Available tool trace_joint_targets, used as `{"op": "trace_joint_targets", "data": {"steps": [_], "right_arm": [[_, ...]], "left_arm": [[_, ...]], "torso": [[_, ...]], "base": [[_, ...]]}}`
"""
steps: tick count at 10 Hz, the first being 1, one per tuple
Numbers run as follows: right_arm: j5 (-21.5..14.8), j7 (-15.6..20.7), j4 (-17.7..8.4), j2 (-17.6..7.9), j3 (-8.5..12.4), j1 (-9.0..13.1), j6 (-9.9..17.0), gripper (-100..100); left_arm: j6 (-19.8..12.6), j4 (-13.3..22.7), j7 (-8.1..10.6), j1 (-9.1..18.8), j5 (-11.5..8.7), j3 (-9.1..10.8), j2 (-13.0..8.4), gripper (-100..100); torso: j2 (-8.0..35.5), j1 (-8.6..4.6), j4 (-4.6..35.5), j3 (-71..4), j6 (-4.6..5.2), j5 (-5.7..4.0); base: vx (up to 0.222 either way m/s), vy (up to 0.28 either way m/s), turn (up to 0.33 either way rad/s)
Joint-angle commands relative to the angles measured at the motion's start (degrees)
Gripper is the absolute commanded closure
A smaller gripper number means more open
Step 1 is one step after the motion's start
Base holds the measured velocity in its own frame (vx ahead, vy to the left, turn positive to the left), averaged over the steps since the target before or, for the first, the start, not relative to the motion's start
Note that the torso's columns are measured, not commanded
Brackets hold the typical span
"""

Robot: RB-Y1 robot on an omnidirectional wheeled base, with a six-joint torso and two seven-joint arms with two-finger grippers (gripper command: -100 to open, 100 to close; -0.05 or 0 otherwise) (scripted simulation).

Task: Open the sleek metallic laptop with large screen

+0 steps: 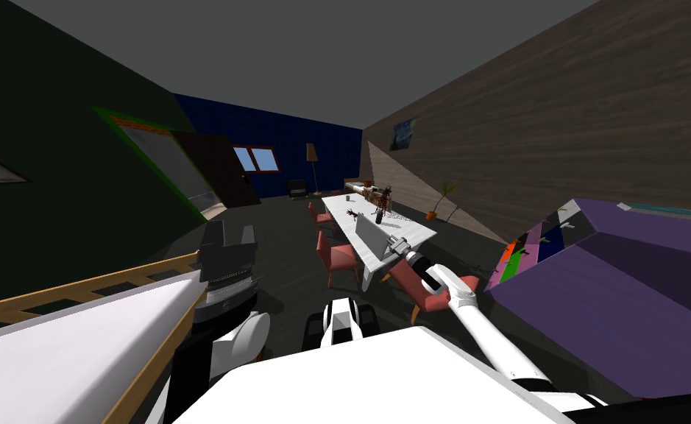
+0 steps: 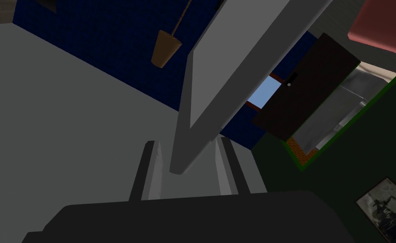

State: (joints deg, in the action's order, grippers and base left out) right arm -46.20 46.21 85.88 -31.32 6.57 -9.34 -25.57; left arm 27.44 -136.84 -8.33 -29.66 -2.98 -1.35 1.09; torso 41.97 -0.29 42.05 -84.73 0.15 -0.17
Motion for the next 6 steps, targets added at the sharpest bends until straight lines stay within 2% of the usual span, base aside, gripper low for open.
{"op": "trace_joint_targets", "data": {"steps": [1, 5, 6], "right_arm": [[2.03, -4.07, -2.12, -1.42, -0.70, 0.91, 0.89, 100], [5.84, -11.21, -5.36, -3.99, -2.10, 2.96, 2.15, 100], [5.19, -10.09, -4.30, -3.59, -2.10, 2.64, 2.08, 100]], "left_arm": [[0.00, 0.00, 0.00, 0.00, 0.00, 0.00, 0.00, 0], [0.00, 0.00, 0.00, 0.00, 0.00, 0.00, 0.00, 0], [0.00, 0.00, 0.00, 0.00, 0.00, 0.00, 0.00, 0]], "torso": [[-0.04, 0.03, -0.06, -0.01, -0.04, -0.03], [0.01, -0.03, 0.07, 0.00, -0.12, 0.02], [0.04, 0.05, 0.09, 0.01, -0.12, 0.06]], "base": [[-0.029, -0.062, 0.072], [-0.026, -0.088, 0.084], [-0.010, -0.045, 0.020]]}}
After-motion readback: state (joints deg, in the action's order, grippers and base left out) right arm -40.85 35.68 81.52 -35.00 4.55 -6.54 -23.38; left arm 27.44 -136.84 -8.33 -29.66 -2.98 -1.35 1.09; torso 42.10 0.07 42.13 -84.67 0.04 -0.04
